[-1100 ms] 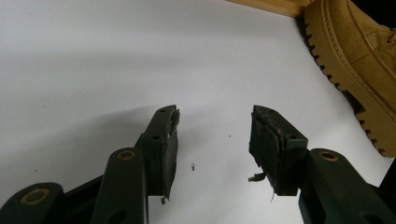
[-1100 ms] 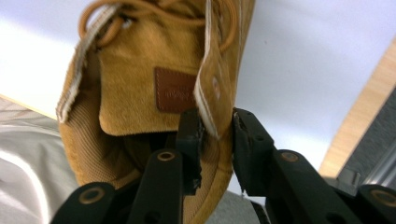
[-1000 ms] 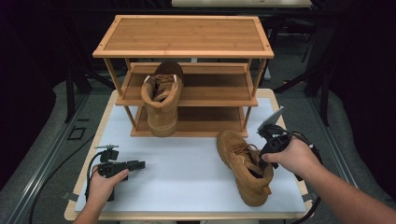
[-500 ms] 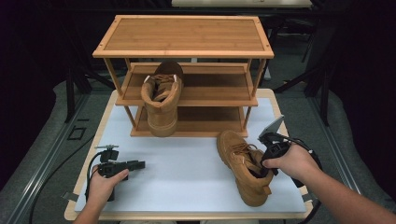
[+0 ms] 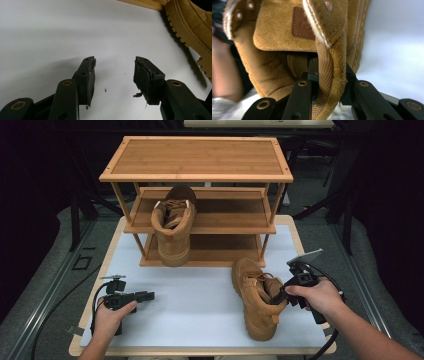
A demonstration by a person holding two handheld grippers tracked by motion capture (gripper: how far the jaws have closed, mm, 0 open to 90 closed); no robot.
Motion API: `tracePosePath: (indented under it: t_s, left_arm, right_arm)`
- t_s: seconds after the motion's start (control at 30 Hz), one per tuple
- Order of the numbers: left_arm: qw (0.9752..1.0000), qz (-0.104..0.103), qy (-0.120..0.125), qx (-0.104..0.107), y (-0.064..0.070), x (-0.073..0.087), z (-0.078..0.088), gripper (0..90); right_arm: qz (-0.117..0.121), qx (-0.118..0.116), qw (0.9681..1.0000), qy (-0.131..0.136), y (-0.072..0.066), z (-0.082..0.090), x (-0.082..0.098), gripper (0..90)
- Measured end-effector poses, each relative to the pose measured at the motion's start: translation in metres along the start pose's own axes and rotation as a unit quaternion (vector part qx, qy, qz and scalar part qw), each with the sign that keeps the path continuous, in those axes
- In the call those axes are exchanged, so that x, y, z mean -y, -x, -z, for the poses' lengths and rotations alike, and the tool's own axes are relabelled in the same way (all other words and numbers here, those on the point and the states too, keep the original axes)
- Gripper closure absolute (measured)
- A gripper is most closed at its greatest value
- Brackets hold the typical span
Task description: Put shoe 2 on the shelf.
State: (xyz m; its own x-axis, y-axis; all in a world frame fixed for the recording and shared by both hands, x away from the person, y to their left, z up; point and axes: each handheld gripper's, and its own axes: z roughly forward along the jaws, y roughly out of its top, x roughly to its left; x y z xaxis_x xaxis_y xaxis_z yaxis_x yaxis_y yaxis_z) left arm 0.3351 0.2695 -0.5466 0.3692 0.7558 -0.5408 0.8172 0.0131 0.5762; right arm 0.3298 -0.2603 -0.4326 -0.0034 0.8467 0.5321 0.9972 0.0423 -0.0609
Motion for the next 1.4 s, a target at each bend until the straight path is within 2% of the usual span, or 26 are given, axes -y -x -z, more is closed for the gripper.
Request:
tracePosePath:
  t_s: [0.03, 0.07, 0.17, 0.2, 0.27, 0.43, 0.57, 0.7, 0.73, 0.9, 0.97, 1.0, 1.07, 1.2, 1.23, 1.3, 1.37, 1.4]
  left_arm:
    - [1.0000, 0.000, 0.001, -0.001, 0.000, 0.000, 0.000, 51.1]
    - [1.0000, 0.000, 0.002, -0.002, 0.000, 0.000, 0.000, 51.2]
    - [1.0000, 0.003, 0.005, -0.001, -0.001, -0.001, 0.001, 51.2]
    - [1.0000, 0.003, 0.005, -0.001, -0.001, -0.001, 0.001, 51.2]
    - [1.0000, 0.003, 0.006, -0.001, -0.002, -0.001, 0.002, 51.2]
    - [1.0000, 0.001, 0.007, -0.002, -0.001, 0.000, 0.003, 51.2]
    - [1.0000, 0.001, 0.008, -0.002, -0.002, 0.000, 0.004, 51.2]
    - [1.0000, 0.002, 0.007, -0.002, -0.001, 0.000, 0.003, 51.3]
    - [1.0000, 0.002, 0.007, -0.002, -0.001, 0.000, 0.003, 51.3]
    - [1.0000, 0.002, 0.007, -0.001, -0.001, 0.000, 0.002, 51.3]
    - [1.0000, 0.004, 0.007, 0.000, -0.002, 0.000, 0.003, 51.4]
    - [0.9999, 0.005, 0.010, 0.000, -0.002, 0.000, 0.004, 51.3]
    - [0.9999, 0.006, 0.011, 0.000, -0.002, 0.000, 0.004, 51.3]
    - [0.9999, 0.007, 0.012, 0.000, -0.003, 0.000, 0.004, 51.4]
    - [0.9999, 0.007, 0.012, 0.000, -0.003, 0.000, 0.004, 51.4]
    - [0.9999, 0.007, 0.010, 0.000, -0.002, 0.000, 0.003, 51.4]
    - [1.0000, 0.005, 0.008, 0.000, -0.001, 0.000, 0.002, 51.4]
    - [1.0000, 0.005, 0.008, 0.000, -0.001, 0.000, 0.002, 51.4]
  right_arm:
    - [-0.005, -0.013, 0.9999, 0.009, 0.001, 0.000, 0.001, 76.3]
    - [-0.016, -0.057, 0.9981, 0.016, 0.004, 0.005, 0.002, 76.6]
    - [-0.028, -0.095, 0.9946, 0.031, 0.004, 0.007, 0.004, 76.7]
    - [-0.028, -0.095, 0.9946, 0.031, 0.004, 0.007, 0.004, 76.7]
    - [-0.032, -0.117, 0.9915, 0.047, 0.000, 0.013, 0.007, 76.8]
    - [-0.018, -0.117, 0.9912, 0.058, -0.010, 0.022, 0.010, 76.8]
    - [-0.006, -0.131, 0.9888, 0.072, -0.021, 0.034, 0.016, 76.8]
    - [0.000, -0.139, 0.9876, 0.073, -0.026, 0.039, 0.018, 76.8]
    - [0.004, -0.139, 0.9872, 0.078, -0.033, 0.043, 0.020, 76.8]
    - [0.011, -0.130, 0.9887, 0.075, -0.046, 0.054, 0.024, 76.8]
    - [0.022, -0.124, 0.9894, 0.072, -0.058, 0.067, 0.028, 76.8]
    - [0.016, -0.125, 0.9891, 0.076, -0.061, 0.071, 0.029, 76.8]
    - [0.021, -0.125, 0.9891, 0.076, -0.068, 0.081, 0.032, 76.9]
    - [0.031, -0.130, 0.9872, 0.087, -0.080, 0.098, 0.038, 76.9]
    - [0.039, -0.133, 0.9852, 0.101, -0.087, 0.107, 0.042, 76.9]
    - [0.042, -0.136, 0.9844, 0.103, -0.089, 0.112, 0.043, 76.9]
    - [0.050, -0.150, 0.9802, 0.119, -0.099, 0.127, 0.043, 77.0]
    - [0.050, -0.150, 0.9802, 0.119, -0.099, 0.127, 0.043, 77.0]
